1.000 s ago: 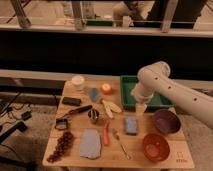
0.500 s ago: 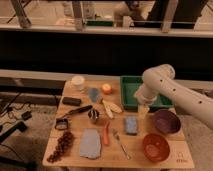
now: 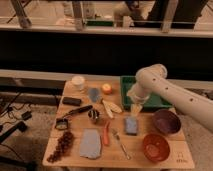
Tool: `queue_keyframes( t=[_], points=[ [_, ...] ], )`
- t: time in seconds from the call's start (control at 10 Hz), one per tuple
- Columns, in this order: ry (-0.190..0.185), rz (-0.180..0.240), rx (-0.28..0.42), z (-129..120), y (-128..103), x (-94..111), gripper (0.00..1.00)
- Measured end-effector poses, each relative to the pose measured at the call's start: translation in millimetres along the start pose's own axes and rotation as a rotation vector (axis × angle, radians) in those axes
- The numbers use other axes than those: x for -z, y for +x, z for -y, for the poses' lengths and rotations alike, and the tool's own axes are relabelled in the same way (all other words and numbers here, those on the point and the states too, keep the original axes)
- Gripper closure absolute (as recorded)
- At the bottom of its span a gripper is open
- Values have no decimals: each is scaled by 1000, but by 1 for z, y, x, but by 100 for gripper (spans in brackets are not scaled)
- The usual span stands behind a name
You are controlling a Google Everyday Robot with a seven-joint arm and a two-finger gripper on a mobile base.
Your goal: Place banana in red bowl
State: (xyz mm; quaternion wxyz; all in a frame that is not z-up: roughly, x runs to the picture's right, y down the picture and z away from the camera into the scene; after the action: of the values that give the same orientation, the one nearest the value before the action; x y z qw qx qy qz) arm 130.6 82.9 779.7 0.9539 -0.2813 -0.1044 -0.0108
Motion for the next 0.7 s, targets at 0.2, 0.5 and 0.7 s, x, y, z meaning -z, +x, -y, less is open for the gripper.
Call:
queue_keyframes(
  t=[0.2,0.5,0.7],
  points=[
    [7,25,38,16,-31,-12,20],
    [8,44,67,34,-43,-30,20],
    [-1,58,61,38,-45,-40,20]
  ],
)
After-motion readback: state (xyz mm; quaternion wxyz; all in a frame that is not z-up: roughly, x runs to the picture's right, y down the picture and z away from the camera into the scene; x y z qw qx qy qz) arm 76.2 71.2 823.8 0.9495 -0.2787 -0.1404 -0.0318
